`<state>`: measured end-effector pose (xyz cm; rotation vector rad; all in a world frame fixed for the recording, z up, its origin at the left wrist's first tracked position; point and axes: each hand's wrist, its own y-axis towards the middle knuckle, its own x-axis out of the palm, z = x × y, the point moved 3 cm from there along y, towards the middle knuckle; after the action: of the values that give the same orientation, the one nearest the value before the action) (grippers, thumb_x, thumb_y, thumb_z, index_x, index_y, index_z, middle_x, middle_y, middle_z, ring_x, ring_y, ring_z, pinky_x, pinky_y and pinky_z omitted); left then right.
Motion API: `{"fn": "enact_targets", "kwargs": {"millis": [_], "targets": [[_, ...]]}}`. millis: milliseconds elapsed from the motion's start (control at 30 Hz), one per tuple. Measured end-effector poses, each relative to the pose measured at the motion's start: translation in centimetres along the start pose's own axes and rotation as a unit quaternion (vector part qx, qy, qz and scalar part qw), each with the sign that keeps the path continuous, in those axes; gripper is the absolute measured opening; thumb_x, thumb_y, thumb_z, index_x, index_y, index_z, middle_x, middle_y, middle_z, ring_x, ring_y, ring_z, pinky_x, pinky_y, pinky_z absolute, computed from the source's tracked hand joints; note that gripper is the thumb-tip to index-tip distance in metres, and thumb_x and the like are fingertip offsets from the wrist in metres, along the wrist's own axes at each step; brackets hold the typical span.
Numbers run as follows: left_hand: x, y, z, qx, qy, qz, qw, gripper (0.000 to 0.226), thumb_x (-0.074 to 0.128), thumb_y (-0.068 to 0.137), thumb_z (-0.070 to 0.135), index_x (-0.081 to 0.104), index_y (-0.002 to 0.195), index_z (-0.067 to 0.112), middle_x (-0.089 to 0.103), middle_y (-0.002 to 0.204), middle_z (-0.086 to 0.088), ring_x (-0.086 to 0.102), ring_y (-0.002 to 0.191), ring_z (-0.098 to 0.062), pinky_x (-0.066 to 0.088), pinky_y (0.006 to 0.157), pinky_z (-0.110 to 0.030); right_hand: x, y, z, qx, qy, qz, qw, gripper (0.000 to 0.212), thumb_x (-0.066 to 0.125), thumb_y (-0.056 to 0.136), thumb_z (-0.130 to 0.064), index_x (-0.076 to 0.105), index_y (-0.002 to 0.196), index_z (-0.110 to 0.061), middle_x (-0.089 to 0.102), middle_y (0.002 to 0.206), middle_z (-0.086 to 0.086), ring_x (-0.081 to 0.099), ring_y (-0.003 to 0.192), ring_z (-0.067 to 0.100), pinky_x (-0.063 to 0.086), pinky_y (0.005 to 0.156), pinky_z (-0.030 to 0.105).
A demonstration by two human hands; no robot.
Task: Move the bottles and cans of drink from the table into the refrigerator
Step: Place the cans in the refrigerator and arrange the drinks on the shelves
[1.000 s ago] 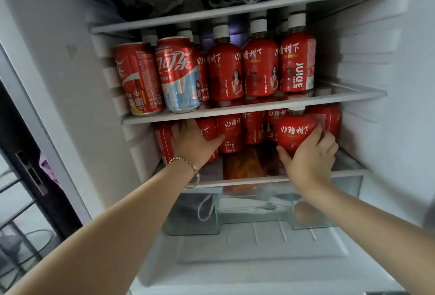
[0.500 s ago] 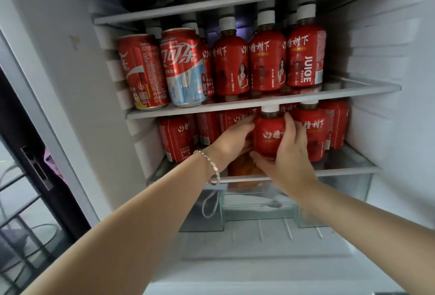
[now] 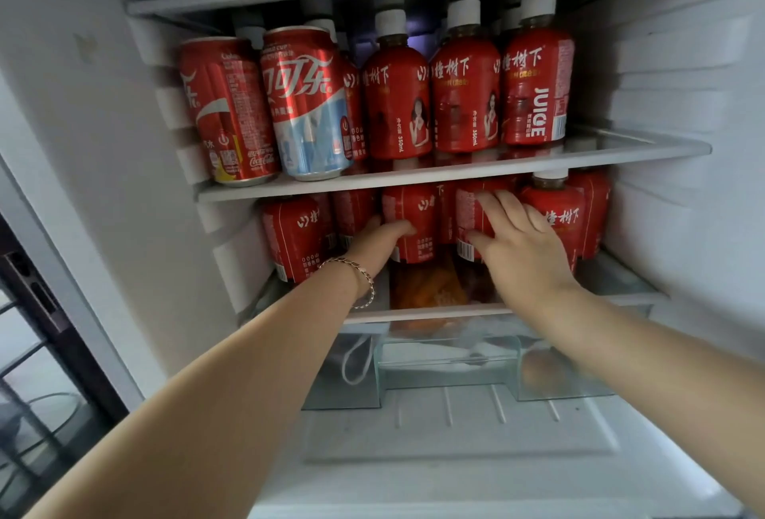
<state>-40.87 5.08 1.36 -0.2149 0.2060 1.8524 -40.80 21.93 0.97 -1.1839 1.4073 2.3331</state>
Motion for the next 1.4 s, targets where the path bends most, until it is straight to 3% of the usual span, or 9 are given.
{"fn": "enact_targets", "kwargs": {"millis": [200, 333, 433, 533, 633, 767, 1067, 1267, 1400], "targets": [[3.8, -1.3, 0.7, 0.021, 0.083, -0.069, 0.994, 0.050, 0.050, 0.075, -0.010, 0.048, 0.122, 0.007, 0.056, 0.101, -0.007, 0.053, 0.107, -0.027, 0.044, 0.080, -0.027, 0.5, -1.4, 1.2, -0.007, -0.013, 0.068, 0.998, 0.035, 0.037, 0.069, -0.012, 0.068, 0.061, -0.001, 0.066, 0.102, 0.024, 0.039, 0.106, 0.033, 0.028, 0.090, 0.040], [5.4, -2.4, 0.9, 0.072, 0.249, -0.092, 0.961, 0.047, 0.044, 0.084, 0.004, 0.041, 0.130, 0.011, 0.054, 0.123, -0.010, 0.052, 0.113, -0.027, 0.043, 0.099, -0.038, -1.2, -2.1, 2.3, 0.038, 0.046, 0.133, 0.989, 0.023, 0.043, 0.067, -0.007, 0.064, 0.059, -0.003, 0.061, 0.085, 0.015, 0.039, 0.092, 0.028, 0.027, 0.077, 0.035], [3.4, -3.1, 1.0, 0.156, 0.334, 0.003, 0.930, 0.030, 0.046, 0.087, 0.012, 0.051, 0.116, 0.008, 0.055, 0.118, -0.012, 0.055, 0.105, -0.029, 0.046, 0.093, -0.039, -2.8, -2.0, 1.0, 0.024, 0.138, 0.163, 0.977, 0.013, 0.056, 0.069, 0.010, 0.063, 0.067, -0.002, 0.056, 0.080, 0.014, 0.043, 0.081, 0.026, 0.038, 0.071, 0.037], [-0.6, -4.4, 0.9, 0.221, 0.363, 0.186, 0.886, 0.048, 0.053, 0.086, 0.014, 0.042, 0.132, 0.010, 0.034, 0.141, -0.011, 0.034, 0.129, -0.027, 0.028, 0.110, -0.035, -2.9, -1.3, -2.3, -0.051, 0.224, 0.074, 0.971, 0.013, 0.062, 0.071, 0.007, 0.067, 0.078, -0.003, 0.058, 0.085, 0.010, 0.049, 0.067, 0.015, 0.042, 0.057, 0.025], [-5.0, -4.9, 0.3, 0.167, 0.411, 0.312, 0.840, 0.074, 0.061, 0.082, 0.022, 0.023, 0.143, 0.007, 0.015, 0.149, -0.019, 0.015, 0.138, -0.034, 0.014, 0.115, -0.041, -0.9, 0.7, -5.1, 0.041, 0.324, -0.082, 0.942, 0.030, 0.058, 0.086, -0.007, 0.062, 0.115, -0.009, 0.052, 0.118, 0.004, 0.058, 0.093, 0.017, 0.051, 0.080, 0.028], [-7.9, -3.0, 0.3, 0.104, 0.528, 0.267, 0.799, 0.086, 0.060, 0.084, 0.045, 0.011, 0.148, 0.016, 0.018, 0.150, -0.021, 0.021, 0.136, -0.035, 0.019, 0.111, -0.041, 1.8, 3.2, -8.3, 0.129, 0.416, -0.175, 0.883, 0.038, 0.057, 0.087, -0.012, 0.055, 0.125, -0.013, 0.049, 0.129, 0.007, 0.054, 0.111, 0.021, 0.046, 0.096, 0.032], [-8.7, -2.3, 1.0, 0.123, 0.638, 0.237, 0.722, 0.080, 0.059, 0.083, 0.052, 0.018, 0.147, 0.027, 0.027, 0.146, -0.021, 0.030, 0.130, -0.039, 0.029, 0.105, -0.043, 5.1, 7.8, -9.4, 0.197, 0.426, -0.178, 0.865, 0.075, 0.063, 0.086, -0.011, 0.020, 0.147, -0.015, 0.028, 0.148, 0.012, 0.034, 0.134, 0.026, 0.030, 0.109, 0.031], [-9.8, -2.9, 0.3, 0.168, 0.683, 0.278, 0.654, 0.085, 0.089, 0.036, 0.052, 0.069, 0.111, 0.017, 0.064, 0.098, -0.030, 0.064, 0.084, -0.043, 0.055, 0.068, -0.040, 7.5, 11.5, -10.2, 0.321, 0.484, -0.092, 0.809, 0.087, 0.074, 0.078, -0.027, 0.022, 0.144, -0.005, 0.032, 0.145, 0.016, 0.033, 0.135, 0.030, 0.030, 0.113, 0.038], [-9.5, -2.9, 0.0, 0.143, 0.673, 0.233, 0.688, 0.083, 0.056, 0.085, 0.053, 0.011, 0.150, 0.026, 0.020, 0.147, -0.029, 0.024, 0.134, -0.042, 0.025, 0.109, -0.045, 8.4, 12.3, -10.3, 0.379, 0.483, -0.095, 0.784, 0.091, 0.075, 0.074, -0.038, 0.026, 0.144, -0.007, 0.025, 0.149, 0.015, 0.026, 0.139, 0.030, 0.026, 0.114, 0.038]]}}
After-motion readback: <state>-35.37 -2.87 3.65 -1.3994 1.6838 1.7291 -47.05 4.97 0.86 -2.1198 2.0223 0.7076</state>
